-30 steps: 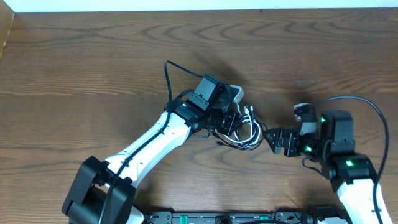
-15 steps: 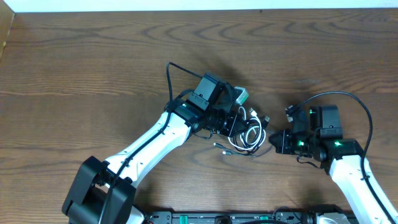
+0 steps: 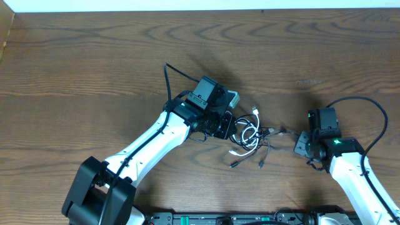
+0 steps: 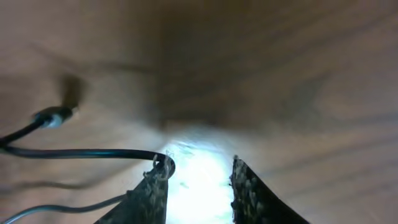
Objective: Untangle cables
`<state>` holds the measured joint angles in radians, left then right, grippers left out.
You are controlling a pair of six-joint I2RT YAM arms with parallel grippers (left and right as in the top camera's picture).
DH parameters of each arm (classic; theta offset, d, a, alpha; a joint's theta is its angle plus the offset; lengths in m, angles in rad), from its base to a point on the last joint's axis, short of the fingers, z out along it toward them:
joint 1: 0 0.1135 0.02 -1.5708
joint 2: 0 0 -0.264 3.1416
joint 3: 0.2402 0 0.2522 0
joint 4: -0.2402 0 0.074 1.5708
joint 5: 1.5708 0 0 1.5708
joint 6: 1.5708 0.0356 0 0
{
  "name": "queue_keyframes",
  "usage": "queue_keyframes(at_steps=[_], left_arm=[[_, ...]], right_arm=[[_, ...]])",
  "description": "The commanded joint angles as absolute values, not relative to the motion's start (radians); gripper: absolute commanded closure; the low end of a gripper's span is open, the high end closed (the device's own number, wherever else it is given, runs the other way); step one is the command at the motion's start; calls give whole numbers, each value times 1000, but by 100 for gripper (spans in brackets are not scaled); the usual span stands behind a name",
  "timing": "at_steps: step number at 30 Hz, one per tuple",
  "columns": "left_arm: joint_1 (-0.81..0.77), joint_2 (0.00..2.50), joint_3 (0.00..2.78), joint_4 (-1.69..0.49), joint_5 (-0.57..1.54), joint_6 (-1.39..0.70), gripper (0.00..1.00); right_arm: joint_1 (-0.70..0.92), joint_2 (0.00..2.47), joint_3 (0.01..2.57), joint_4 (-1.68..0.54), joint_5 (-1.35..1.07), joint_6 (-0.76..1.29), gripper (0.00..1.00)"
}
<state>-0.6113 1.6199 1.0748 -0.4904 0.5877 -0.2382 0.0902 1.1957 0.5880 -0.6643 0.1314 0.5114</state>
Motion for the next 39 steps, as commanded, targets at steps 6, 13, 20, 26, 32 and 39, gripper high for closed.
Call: queue_keyframes(at_steps=[6,13,20,26,32,39], left_arm=[[-606,1604,1077,-493,564,-223,93],[-606,1605,1077,-492,564,-223,93],[-606,1605,1077,-489,561,-222,93],[-607,1605,1077,-493,503,-222,93],[-608,1605,1077,-491,609,-178,93],[-608,1604,1077,-385,857,-86,93]], right_arm=[[94,1198,585,-551,-360,332,53],[94,1198,585,-528,-689,129,42],[93,1198,585,-528,-651,135,36],[94,1198,585,-513,-477,268,26],[94,1198,585,-402,-680,167,27],[94,1206,585,-398,-605,167,30]])
